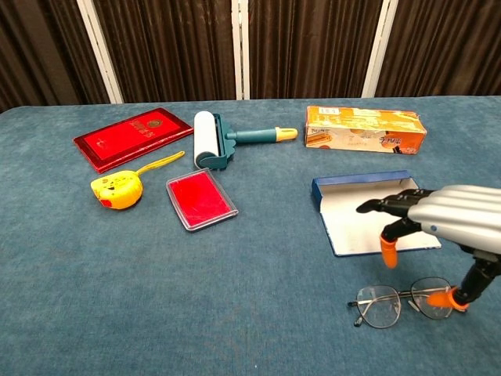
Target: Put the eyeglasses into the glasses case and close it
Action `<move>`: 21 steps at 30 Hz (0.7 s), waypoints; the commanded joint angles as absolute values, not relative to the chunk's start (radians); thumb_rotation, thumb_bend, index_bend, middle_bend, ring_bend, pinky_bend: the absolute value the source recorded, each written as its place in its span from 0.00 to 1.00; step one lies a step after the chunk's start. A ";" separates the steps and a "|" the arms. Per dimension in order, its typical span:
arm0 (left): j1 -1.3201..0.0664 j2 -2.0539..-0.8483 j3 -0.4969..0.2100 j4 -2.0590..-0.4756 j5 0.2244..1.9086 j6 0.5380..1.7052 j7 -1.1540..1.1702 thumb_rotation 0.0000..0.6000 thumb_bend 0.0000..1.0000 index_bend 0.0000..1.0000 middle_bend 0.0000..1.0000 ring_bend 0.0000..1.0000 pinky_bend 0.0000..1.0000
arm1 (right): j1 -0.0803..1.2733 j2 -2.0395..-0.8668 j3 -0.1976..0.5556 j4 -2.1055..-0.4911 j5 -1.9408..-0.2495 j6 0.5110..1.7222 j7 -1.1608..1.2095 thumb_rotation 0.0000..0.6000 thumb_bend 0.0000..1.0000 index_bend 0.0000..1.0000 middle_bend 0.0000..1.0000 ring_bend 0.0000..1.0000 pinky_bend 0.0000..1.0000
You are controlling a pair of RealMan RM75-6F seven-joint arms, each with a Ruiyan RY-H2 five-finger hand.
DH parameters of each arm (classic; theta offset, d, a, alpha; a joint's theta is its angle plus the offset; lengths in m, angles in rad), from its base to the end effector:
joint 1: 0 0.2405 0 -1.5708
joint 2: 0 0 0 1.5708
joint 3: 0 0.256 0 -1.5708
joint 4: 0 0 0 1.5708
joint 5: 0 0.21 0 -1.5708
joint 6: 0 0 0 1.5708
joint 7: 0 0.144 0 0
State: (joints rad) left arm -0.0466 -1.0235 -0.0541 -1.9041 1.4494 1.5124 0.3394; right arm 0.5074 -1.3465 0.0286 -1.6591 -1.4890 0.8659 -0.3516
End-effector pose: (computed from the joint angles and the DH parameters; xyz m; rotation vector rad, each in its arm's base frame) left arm -0.2704 0.1667 0.1708 -1.3784 -0.8267 -0.7589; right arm -0.2039 -0.2483 0.0013 2.1836 -0.8305 0.7267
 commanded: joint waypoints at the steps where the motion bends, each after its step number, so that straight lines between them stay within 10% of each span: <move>1: -0.047 -1.023 -0.055 -1.904 1.447 1.512 0.337 1.00 0.00 0.00 0.00 0.00 0.00 | 0.521 -1.367 0.025 -1.655 -1.452 0.848 -0.396 1.00 0.17 0.45 0.00 0.00 0.00; 21: -0.055 -1.026 -0.052 -1.901 1.434 1.506 0.343 1.00 0.00 0.00 0.00 0.00 0.00 | 0.554 -1.407 -0.004 -1.645 -1.345 0.838 -0.498 1.00 0.24 0.52 0.00 0.00 0.00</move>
State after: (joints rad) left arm -0.0552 -1.0257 -0.0518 -1.9010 1.4335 1.5062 0.3426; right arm 0.5537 -1.4058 -0.0031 -1.6453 -1.3458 0.8372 -0.4973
